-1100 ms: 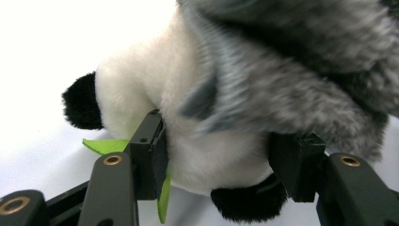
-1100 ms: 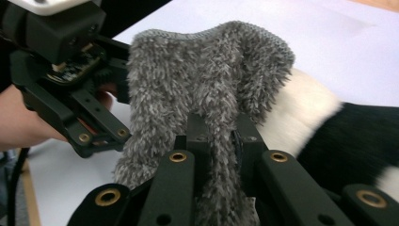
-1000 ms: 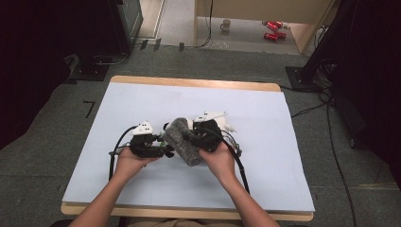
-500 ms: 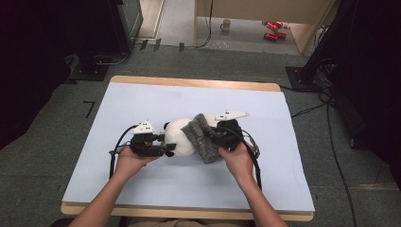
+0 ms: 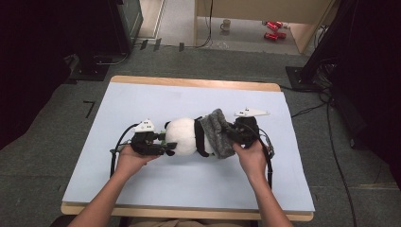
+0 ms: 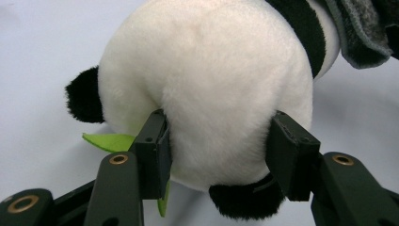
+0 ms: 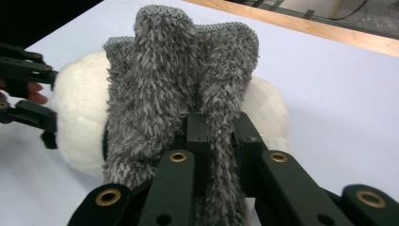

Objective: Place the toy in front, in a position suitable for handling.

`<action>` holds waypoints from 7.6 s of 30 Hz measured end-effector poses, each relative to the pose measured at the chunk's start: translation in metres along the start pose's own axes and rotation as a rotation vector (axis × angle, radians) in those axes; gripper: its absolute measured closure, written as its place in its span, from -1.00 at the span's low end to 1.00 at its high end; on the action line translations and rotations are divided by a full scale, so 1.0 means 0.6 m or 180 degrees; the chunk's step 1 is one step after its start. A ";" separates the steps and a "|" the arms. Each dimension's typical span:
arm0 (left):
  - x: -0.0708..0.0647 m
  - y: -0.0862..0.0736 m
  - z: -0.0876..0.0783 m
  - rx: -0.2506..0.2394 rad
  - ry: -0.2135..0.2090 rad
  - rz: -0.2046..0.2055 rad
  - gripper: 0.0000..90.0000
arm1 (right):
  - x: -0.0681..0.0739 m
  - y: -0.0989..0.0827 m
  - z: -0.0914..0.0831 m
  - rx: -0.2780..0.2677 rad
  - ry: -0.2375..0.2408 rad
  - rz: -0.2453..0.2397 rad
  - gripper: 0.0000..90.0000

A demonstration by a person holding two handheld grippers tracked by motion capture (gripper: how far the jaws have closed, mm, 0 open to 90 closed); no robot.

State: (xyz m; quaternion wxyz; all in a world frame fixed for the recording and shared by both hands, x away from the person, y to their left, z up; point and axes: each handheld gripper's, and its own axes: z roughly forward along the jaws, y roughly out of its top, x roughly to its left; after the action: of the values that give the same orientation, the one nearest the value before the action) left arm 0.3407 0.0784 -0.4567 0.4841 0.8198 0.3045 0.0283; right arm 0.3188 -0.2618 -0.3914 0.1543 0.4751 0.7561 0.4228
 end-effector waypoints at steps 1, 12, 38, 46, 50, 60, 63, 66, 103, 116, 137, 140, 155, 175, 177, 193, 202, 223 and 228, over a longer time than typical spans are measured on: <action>0.001 0.001 0.000 0.0008 -0.0006 -0.0003 0.03 | -0.004 -0.001 -0.002 -0.0001 -0.0032 0.0014 0.81; 0.005 0.003 0.002 0.0013 -0.0044 -0.0032 0.02 | -0.030 0.000 -0.048 -0.0038 -0.0328 0.0160 0.83; -0.021 -0.011 0.004 -0.0141 0.0107 -0.0050 0.02 | 0.154 0.063 0.043 -0.0030 0.0709 -0.0310 0.82; -0.020 -0.010 0.007 -0.0090 0.0125 -0.0085 0.02 | 0.142 0.032 0.097 0.0140 0.0540 -0.0376 0.79; -0.016 -0.008 0.008 -0.0003 0.0157 -0.0147 0.04 | 0.122 0.032 0.086 0.0161 0.0341 -0.0380 0.79; -0.012 -0.002 0.011 0.0004 0.0143 -0.0054 0.04 | 0.036 0.019 0.024 0.0059 0.0110 -0.0010 0.79; -0.011 -0.001 0.012 -0.0012 0.0142 -0.0010 0.03 | 0.014 0.014 0.011 0.0017 0.0061 0.0109 0.79; -0.010 0.001 0.013 -0.0006 0.0132 -0.0005 0.03 | -0.002 0.008 0.003 -0.0014 0.0030 0.0191 0.79; -0.002 0.006 0.003 -0.0024 -0.0020 0.0167 -0.27 | 0.000 -0.014 -0.029 0.0130 0.0208 0.0195 0.82; -0.006 -0.006 -0.029 -0.0211 -0.0143 0.0526 -0.27 | -0.020 -0.007 -0.003 0.0072 0.0104 0.0256 0.82; -0.017 -0.006 0.017 -0.0108 0.0187 0.0755 -0.54 | -0.028 0.028 0.022 0.0008 0.0121 0.0295 0.82; -0.012 -0.005 0.021 -0.0146 0.0254 0.0693 -0.54 | -0.031 0.036 0.028 -0.0028 0.0150 0.0330 0.82; 0.007 0.000 0.035 -0.0267 0.0371 0.0278 0.18 | -0.030 0.051 0.006 -0.0294 0.0272 0.0452 0.83; -0.039 0.040 -0.013 0.0000 -0.0103 -0.0578 0.42 | 0.115 0.095 -0.041 -0.0386 0.0899 -0.0031 0.84; -0.046 0.040 -0.006 -0.0024 -0.0073 -0.0525 0.41 | 0.125 0.088 -0.019 -0.0300 0.0930 -0.0029 0.84; -0.046 0.025 0.020 0.0066 0.0015 -0.0315 0.40 | 0.109 0.041 0.064 0.0122 0.0376 -0.0311 0.82; -0.024 0.027 0.017 0.0041 -0.0069 -0.0303 0.41 | 0.070 0.046 0.041 0.0113 0.0182 -0.0228 0.83; -0.008 0.025 0.018 -0.0018 -0.0121 -0.0306 0.39 | -0.020 0.045 -0.008 -0.0150 -0.0202 0.0083 0.83; -0.006 0.024 0.017 -0.0001 -0.0143 -0.0312 0.39 | -0.041 0.037 -0.011 -0.0139 -0.0330 0.0188 0.83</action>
State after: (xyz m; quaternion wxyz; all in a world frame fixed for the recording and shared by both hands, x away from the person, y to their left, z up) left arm 0.3480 0.0637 -0.4497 0.4918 0.8043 0.3333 -0.0138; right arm 0.3403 -0.2818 -0.3742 0.1910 0.5149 0.7234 0.4184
